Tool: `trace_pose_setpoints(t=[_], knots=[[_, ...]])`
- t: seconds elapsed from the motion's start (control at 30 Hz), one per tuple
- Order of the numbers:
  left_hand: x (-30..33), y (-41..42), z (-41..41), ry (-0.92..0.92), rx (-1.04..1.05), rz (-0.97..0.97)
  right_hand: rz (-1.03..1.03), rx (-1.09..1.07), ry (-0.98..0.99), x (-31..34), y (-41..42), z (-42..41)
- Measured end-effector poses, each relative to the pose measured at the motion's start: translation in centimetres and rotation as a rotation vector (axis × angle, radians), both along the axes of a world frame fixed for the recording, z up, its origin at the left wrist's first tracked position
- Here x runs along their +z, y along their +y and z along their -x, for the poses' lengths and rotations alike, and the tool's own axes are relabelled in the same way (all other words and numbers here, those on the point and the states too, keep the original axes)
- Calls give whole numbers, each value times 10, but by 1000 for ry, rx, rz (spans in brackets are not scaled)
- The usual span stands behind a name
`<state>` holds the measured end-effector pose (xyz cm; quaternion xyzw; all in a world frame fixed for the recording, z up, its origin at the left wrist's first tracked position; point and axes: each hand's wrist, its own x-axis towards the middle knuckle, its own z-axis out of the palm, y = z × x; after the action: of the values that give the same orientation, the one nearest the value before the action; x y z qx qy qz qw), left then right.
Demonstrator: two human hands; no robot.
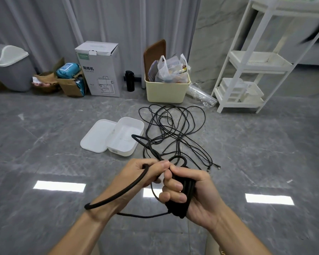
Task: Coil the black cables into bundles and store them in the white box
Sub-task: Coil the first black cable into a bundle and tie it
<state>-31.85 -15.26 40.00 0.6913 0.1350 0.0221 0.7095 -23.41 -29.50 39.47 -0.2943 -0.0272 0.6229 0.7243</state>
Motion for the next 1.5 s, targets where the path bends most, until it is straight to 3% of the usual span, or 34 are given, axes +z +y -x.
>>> trace_pose_setpoints(t=[0.13,0.33,0.63,0.8,0.93,1.1,1.3,1.43,1.5], knots=[[-1,7,1,35,61,-68,234,-30,-243,4,3,-2],[-10,14,1,117,106,-155,434,-52,-347,2,1,-7],[-23,20,1,187,142,-394,803,-83,-850,-6,-5,-14],[-23,24,3,182,171,-519,863,-86,-1010,-15,-6,-13],[-25,30,5,277,139,-432,826,-93,-984,-16,-6,-10],[-32,29,2,397,114,-188,798,-109,-967,-16,-3,-11],[-28,36,0,316,149,38,835,-122,-991,-11,-4,-17],[-24,36,-6,355,110,176,857,-100,-993,-10,-6,-17],[-17,33,-6,395,-10,65,866,-89,-1023,-11,-6,-17]])
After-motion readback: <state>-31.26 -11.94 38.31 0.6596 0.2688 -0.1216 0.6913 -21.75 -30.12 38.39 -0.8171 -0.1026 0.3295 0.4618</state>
